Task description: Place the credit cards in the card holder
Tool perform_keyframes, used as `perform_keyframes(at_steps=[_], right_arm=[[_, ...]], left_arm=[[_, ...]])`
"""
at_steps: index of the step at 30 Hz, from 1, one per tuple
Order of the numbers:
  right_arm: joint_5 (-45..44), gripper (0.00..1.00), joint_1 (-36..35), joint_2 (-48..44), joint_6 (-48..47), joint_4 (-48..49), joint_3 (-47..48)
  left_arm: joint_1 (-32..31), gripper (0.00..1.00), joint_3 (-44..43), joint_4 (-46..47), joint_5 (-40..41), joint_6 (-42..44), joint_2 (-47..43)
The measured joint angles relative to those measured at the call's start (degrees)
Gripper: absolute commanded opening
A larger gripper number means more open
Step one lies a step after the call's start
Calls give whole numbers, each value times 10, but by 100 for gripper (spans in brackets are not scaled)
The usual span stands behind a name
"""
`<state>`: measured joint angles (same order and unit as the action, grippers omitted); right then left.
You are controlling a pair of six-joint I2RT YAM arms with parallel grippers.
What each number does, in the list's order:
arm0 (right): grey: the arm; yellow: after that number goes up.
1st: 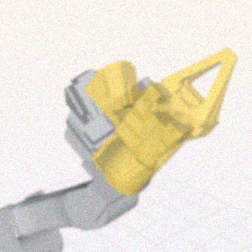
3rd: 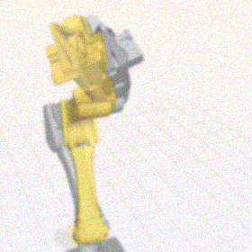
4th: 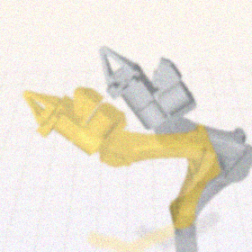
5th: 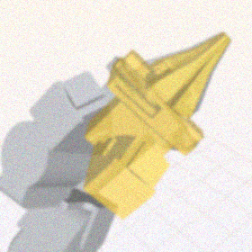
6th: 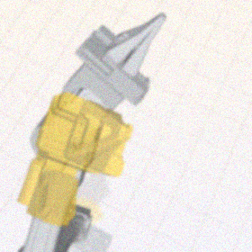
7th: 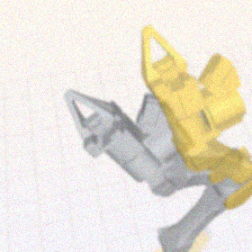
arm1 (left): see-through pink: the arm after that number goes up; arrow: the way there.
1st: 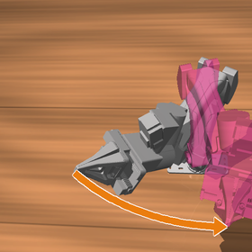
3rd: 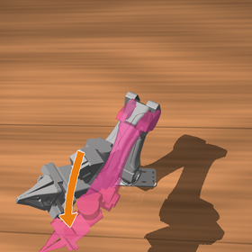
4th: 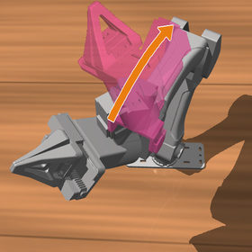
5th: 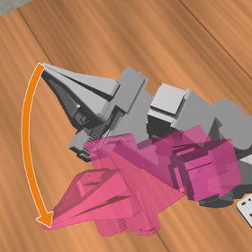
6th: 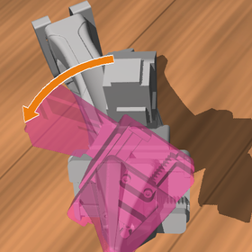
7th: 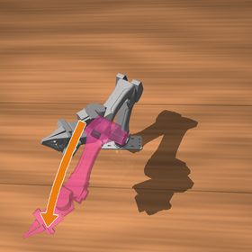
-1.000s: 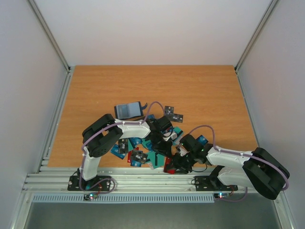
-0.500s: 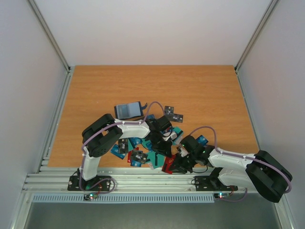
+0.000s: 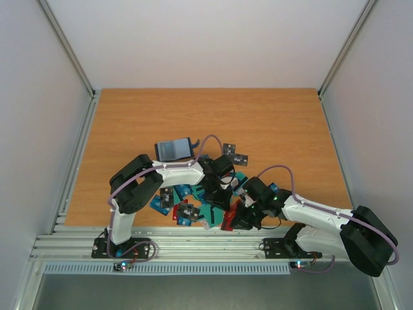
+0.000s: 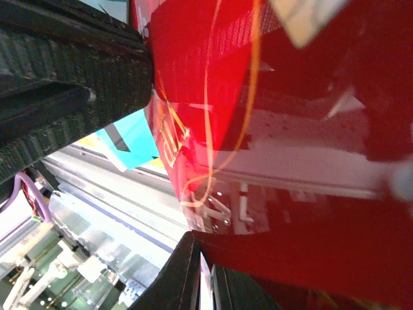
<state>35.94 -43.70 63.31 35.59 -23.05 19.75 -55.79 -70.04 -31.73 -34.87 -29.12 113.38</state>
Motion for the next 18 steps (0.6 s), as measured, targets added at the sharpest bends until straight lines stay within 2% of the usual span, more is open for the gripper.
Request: perform_keyframes(at_steps=[7,14,18], right_arm=[[-16,1,17,13,-26,-73,60],[-10,1,60,34,-60,-143,117],[-3,1,73,37,-81,-193,161]], left_arm=[[9,17,-47,-63,39,0,-14],[45,22,-78,-100,68,1,-52],[69,33,-90,-124,93,5,-78]])
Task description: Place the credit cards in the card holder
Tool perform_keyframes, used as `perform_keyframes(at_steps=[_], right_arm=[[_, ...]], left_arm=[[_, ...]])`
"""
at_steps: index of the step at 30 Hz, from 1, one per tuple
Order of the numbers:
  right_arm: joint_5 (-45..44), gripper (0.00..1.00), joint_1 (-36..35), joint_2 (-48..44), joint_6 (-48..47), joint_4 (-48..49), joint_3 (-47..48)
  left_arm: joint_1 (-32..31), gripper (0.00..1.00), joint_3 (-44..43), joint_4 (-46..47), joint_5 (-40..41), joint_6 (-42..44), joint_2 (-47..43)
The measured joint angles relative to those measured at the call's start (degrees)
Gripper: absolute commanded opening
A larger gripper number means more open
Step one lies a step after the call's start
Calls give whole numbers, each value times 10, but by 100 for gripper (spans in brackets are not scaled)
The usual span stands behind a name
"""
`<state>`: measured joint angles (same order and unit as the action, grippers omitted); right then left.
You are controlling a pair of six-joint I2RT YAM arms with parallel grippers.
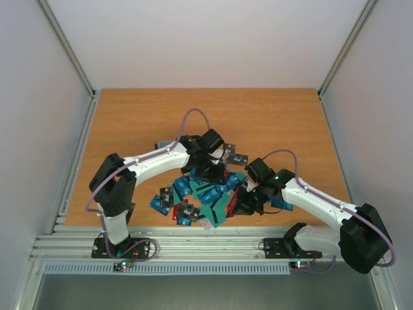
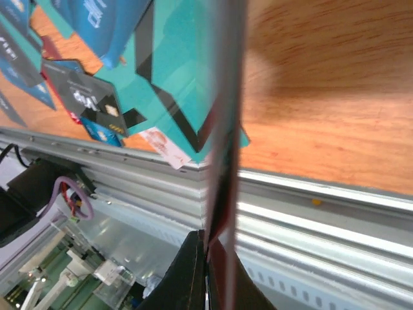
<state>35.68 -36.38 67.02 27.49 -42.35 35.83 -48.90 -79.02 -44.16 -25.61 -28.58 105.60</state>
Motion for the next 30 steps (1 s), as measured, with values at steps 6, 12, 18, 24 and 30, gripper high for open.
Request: perform_keyframes(at_steps=[6,12,18,24,30], right_arm=[[-3,1,26,0,-35,-96,72],[-38,1,47,0,-69,-188,132],[-38,1,59,-1,-83,-193,167],[-9,1,88,-10,-76,-121,205],[23,1,102,-31,-30,-39,200]], left_arm=[[24,98,-2,-42,71,14,-68],[35,99,0,-92,214,28,-143],[57,94,42,-68,184,30,-213],[61,89,131,32,71,-47,-304],[75,74,219,181,-16,-167,-358]])
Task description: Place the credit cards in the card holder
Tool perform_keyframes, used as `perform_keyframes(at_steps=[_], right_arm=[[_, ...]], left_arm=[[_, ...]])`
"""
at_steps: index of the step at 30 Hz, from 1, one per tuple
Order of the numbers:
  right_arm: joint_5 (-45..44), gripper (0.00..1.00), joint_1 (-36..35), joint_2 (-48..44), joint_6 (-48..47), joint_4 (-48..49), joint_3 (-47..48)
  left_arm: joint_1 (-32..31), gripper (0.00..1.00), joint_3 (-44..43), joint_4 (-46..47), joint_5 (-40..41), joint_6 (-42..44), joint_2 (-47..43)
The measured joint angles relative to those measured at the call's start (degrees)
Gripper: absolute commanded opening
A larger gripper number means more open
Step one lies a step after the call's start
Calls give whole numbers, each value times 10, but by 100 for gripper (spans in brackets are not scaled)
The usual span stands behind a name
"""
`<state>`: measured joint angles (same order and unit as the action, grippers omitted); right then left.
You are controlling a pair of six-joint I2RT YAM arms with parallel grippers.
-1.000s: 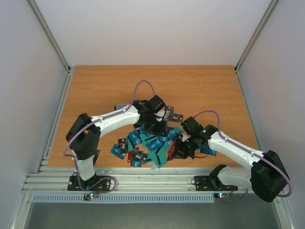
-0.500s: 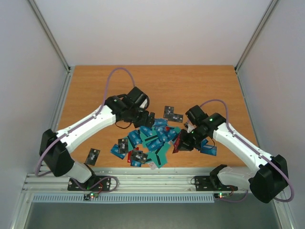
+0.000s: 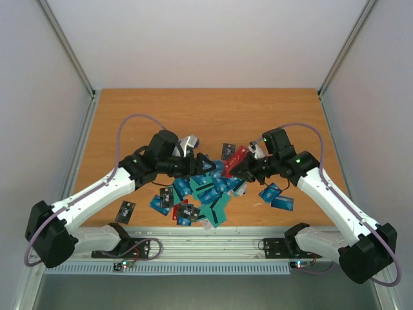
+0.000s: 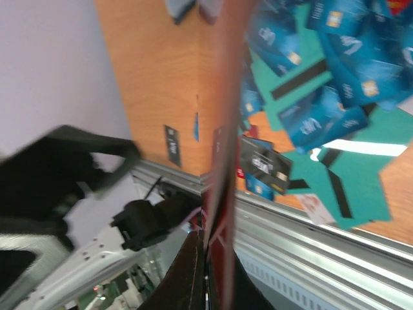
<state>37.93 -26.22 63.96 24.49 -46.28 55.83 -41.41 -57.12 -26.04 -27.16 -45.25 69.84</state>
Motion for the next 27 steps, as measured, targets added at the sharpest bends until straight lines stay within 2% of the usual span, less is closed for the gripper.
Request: perform_keyframes(at_steps=[4,7,11,18,27], right_arm=[[30,1,2,-20,48,79,-17],[46,1,2,-27,72,122,-18],[72,1,2,-35,94,174,-18],[108,1,2,-37,98,222,-18],[119,1,3,-48,125,269,-28]], left_arm=[[18,71,96,178,-64,-104,-6],[29,69,132,252,-89,-166,-5],[34,61,135,328,-114,-212,-4],[35,43,129,405,-144,-242,4],[35,8,128,447,-141,-259,4]])
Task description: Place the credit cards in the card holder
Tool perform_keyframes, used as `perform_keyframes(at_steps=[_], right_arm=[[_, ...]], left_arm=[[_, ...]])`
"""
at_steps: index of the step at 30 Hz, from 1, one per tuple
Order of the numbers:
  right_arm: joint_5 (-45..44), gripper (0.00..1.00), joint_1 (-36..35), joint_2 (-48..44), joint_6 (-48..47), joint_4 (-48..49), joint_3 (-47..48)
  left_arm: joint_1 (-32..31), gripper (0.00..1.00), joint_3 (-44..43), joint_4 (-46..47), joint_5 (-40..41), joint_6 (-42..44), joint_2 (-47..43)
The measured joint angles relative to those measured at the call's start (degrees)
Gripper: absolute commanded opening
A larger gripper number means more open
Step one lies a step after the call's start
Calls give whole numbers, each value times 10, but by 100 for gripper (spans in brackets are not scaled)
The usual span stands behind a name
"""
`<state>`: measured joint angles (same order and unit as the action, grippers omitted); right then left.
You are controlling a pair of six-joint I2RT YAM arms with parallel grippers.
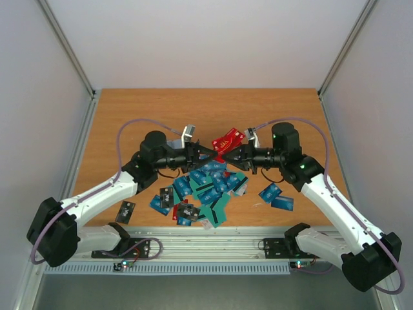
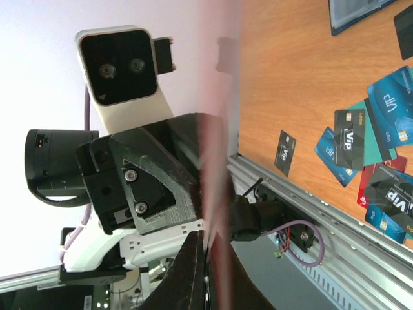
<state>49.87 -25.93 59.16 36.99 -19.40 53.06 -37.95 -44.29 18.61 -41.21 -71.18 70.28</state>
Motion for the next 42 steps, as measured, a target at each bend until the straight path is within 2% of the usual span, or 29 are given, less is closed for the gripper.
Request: perform_keyframes(at_steps=[1,4,6,10,13,18,21,30,35,42], right_arm=[[1,1,0,0,4,4,-3],[2,4,2,-1,11,12,-11],[3,11,2,-2,14,15,-12],[0,48,3,-4,10,-2,-12],[-10,59,3,-9,-11,-40,-11],[-63,62,3,-21,-54,-158,-13],[-85,63,3,-22,-68,-198,-33],[-105,66,3,3,-89,-238,-52],[-99,70,3,19,-89,-208,-57],[-84,73,3,35,-85,-159,-58]], left_arm=[[0,2,0,3,1,-3,0],[0,0,0,17,2,-8,0],[0,0,0,22,2,-10,0],[0,0,0,30,4,-16,-1],[0,0,0,4,12,-13,-2],[0,0,-31,-176,46,58,-3],[0,0,-49,-272,70,111,3],[-4,0,-149,-514,144,254,95],[-4,0,-157,-543,128,285,96],[-4,0,-147,-490,53,240,88]])
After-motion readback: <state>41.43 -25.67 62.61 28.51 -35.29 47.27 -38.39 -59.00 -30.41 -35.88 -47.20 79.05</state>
